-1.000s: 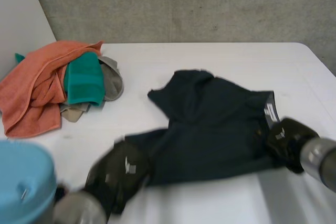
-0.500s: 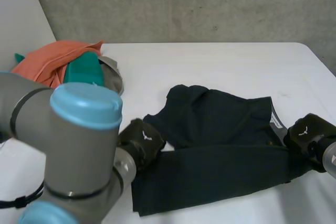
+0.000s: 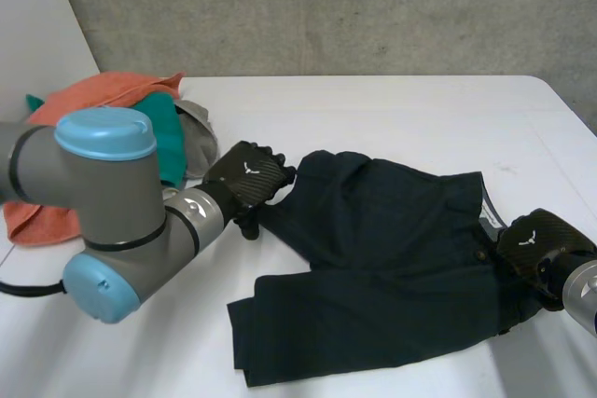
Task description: Fold the laundry.
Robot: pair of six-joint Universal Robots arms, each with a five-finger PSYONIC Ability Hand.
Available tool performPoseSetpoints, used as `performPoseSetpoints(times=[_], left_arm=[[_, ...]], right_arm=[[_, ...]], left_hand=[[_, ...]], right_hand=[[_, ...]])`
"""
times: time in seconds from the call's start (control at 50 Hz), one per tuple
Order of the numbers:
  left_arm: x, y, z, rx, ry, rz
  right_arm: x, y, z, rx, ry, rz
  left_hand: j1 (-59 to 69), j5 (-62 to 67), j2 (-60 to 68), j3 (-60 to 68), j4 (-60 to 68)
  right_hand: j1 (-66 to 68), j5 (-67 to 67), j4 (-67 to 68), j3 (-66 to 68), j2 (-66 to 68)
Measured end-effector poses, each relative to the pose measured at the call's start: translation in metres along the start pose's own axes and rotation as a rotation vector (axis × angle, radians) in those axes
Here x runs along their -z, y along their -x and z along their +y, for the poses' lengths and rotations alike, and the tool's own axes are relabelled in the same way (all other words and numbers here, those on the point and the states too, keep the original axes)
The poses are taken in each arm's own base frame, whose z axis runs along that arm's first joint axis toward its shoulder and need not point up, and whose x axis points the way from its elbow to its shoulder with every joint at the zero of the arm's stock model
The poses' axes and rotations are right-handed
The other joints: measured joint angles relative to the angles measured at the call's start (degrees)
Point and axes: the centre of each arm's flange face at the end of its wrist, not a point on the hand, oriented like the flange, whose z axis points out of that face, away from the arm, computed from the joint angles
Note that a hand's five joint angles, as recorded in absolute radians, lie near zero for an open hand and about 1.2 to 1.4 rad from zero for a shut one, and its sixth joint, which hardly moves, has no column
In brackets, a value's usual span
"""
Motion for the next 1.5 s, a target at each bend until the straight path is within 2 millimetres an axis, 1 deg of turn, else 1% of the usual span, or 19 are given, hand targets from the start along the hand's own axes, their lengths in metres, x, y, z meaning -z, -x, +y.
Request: performPoseSetpoints(times=[0.14,0.28,0.36,0.4,0.42,0.46,0.5,0.58,0.68,0.76,0.86,0.96,1.0,1.06,1.12,1.26,1.32,1.4,1.5], left_arm=[[-0.026,0.000,0.023,0.014,0.003,0.037],[-0.042,-0.003,0.038,0.014,0.016,0.039],[-0.049,-0.004,0.043,0.014,0.022,0.036],[-0.051,-0.005,0.045,0.013,0.022,0.033],[-0.052,-0.004,0.045,0.012,0.021,0.027],[-0.054,-0.003,0.046,0.010,0.021,0.012],[-0.056,0.000,0.046,0.006,0.025,-0.017],[-0.054,0.003,0.046,0.002,0.059,-0.081],[-0.036,-0.002,0.038,-0.011,0.134,-0.148],[-0.010,-0.011,0.025,-0.028,0.193,-0.170],[0.014,-0.025,0.021,-0.050,0.259,-0.168],[0.025,-0.039,0.021,-0.085,0.305,-0.167],[0.028,-0.042,0.021,-0.107,0.321,-0.171],[0.030,-0.044,0.019,-0.135,0.327,-0.180],[0.033,-0.043,0.012,-0.148,0.311,-0.191],[0.052,-0.033,-0.023,-0.121,0.204,-0.231],[0.065,-0.035,-0.039,-0.075,0.148,-0.212],[0.079,-0.047,-0.046,0.000,0.118,-0.128],[0.085,-0.063,-0.040,0.088,0.146,-0.012]], right_arm=[[0.000,0.003,0.002,-0.011,0.002,-0.001],[-0.001,0.006,0.004,-0.012,0.005,-0.002],[0.000,0.006,0.005,-0.012,0.006,-0.001],[0.000,0.007,0.005,-0.013,0.006,-0.001],[0.000,0.007,0.005,-0.014,0.006,-0.001],[0.000,0.007,0.005,-0.016,0.005,0.000],[0.000,0.007,0.005,-0.022,0.005,0.000],[0.001,0.007,0.005,-0.038,0.001,0.003],[0.000,0.007,0.004,-0.059,-0.004,0.008],[0.000,0.006,0.004,-0.068,-0.007,0.010],[0.000,0.006,0.002,-0.067,-0.013,0.008],[0.001,0.007,0.001,-0.064,-0.020,0.002],[0.001,0.008,0.001,-0.063,-0.022,-0.001],[0.001,0.008,0.001,-0.062,-0.024,-0.002],[0.002,0.008,0.000,-0.062,-0.025,-0.002],[0.003,0.006,-0.001,-0.060,-0.031,0.006],[0.003,0.005,-0.002,-0.059,-0.035,0.010],[0.004,0.003,-0.003,-0.058,-0.040,0.018],[0.004,0.001,-0.004,-0.057,-0.047,0.026]], left_hand=[[4.9,5.1,4.9,5.1,5.2],[8.0,8.3,8.1,8.2,8.4],[19.7,18.0,19.0,18.2,18.4],[30.9,28.8,29.6,29.2,29.2],[31.4,29.3,29.9,29.7,29.7],[42.4,41.2,42.2,42.0,42.2],[42.8,43.2,45.9,45.7,45.8],[42.8,43.2,46.2,46.1,46.2],[42.8,43.2,46.2,46.1,46.4],[42.8,43.2,46.2,46.1,46.4],[42.8,43.2,46.3,46.2,46.4],[42.8,43.2,46.3,46.2,46.4],[42.1,42.8,44.0,43.9,44.5],[8.3,12.5,13.1,13.4,12.9],[3.3,3.5,4.3,4.6,3.8],[3.3,1.7,2.8,3.0,2.0],[3.3,1.8,2.8,3.0,2.0],[3.3,1.7,2.8,3.0,2.0],[3.3,1.8,2.8,3.0,2.0]], right_hand=[[0.0,0.0,0.0,0.0,0.0],[0.0,0.0,0.0,0.0,0.0],[0.0,0.0,0.0,0.0,0.0],[0.0,0.0,0.0,0.0,0.0],[0.0,0.0,0.0,0.0,0.0],[0.0,0.0,0.0,0.0,0.0],[0.0,0.0,0.0,0.0,0.0],[0.0,0.0,0.0,0.0,0.0],[0.0,0.0,0.0,0.0,0.0],[0.0,0.0,0.0,0.0,0.0],[0.0,0.0,0.0,0.0,0.0],[0.0,0.0,0.0,0.0,0.0],[0.0,0.0,0.0,0.0,0.0],[0.0,0.0,0.0,0.0,0.0],[0.0,0.0,0.0,0.0,0.0],[0.0,0.0,0.0,0.0,0.0],[0.0,0.0,0.0,0.0,0.0],[0.0,0.0,0.0,0.0,0.0],[0.0,0.0,0.0,0.0,0.0]])
